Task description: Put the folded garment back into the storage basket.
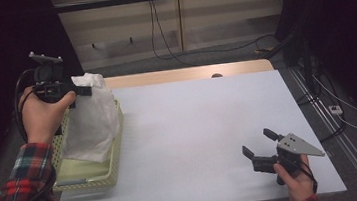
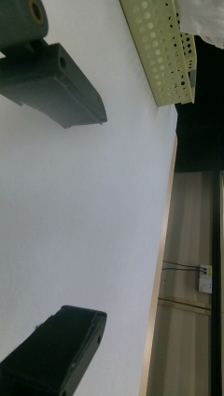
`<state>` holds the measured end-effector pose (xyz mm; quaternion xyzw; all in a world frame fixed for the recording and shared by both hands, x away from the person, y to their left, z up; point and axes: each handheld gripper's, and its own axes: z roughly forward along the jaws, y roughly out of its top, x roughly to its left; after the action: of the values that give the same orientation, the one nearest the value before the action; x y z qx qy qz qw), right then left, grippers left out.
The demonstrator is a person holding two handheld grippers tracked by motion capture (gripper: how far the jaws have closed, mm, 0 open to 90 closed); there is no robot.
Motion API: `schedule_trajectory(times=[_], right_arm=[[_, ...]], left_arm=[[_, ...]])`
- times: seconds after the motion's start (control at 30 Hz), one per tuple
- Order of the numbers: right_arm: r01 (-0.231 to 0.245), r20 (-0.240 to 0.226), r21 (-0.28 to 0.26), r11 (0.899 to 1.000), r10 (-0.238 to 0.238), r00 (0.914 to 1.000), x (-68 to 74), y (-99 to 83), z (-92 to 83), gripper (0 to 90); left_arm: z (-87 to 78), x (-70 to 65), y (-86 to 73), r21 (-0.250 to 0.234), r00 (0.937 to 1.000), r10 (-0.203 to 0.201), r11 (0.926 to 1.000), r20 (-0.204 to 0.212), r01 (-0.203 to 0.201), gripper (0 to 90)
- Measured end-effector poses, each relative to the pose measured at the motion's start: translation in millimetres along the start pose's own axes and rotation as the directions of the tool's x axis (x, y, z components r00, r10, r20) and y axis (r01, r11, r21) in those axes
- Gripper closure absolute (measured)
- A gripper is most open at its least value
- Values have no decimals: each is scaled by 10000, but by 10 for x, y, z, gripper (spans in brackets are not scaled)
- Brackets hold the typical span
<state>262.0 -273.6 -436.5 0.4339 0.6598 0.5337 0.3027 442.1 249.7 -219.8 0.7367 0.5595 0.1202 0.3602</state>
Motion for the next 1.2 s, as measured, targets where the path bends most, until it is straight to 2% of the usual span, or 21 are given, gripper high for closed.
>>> schedule_trajectory(times=[0.27,0.43,0.87,0.97,1.03,1.07,1.2], right_arm=[[26,-23,1,10000,-26,10000,2,1,1,52],[46,-52,11,10000,-46,10000,9,3,3,52],[18,-63,-28,10000,-18,10000,10,10,3,52],[9,-22,-60,10000,-9,10000,5,12,1,52],[23,-38,-36,10000,-23,10000,3,13,2,52],[34,-43,-46,10000,-34,10000,5,15,3,52],[63,-53,-64,10000,-64,10000,6,23,4,52]], left_arm=[[-34,90,-119,-109,9997,-169,9998,162,171,822],[-36,132,-174,-95,9995,-286,9995,96,287,822],[7,179,-358,267,9994,-323,9991,154,318,821],[31,212,-447,446,9992,-314,9985,244,303,821],[40,212,-473,375,9990,-399,9985,220,390,821],[56,229,-529,441,9984,-443,9981,358,427,821],[95,245,-632,440,9979,-450,9981,464,430,821]])
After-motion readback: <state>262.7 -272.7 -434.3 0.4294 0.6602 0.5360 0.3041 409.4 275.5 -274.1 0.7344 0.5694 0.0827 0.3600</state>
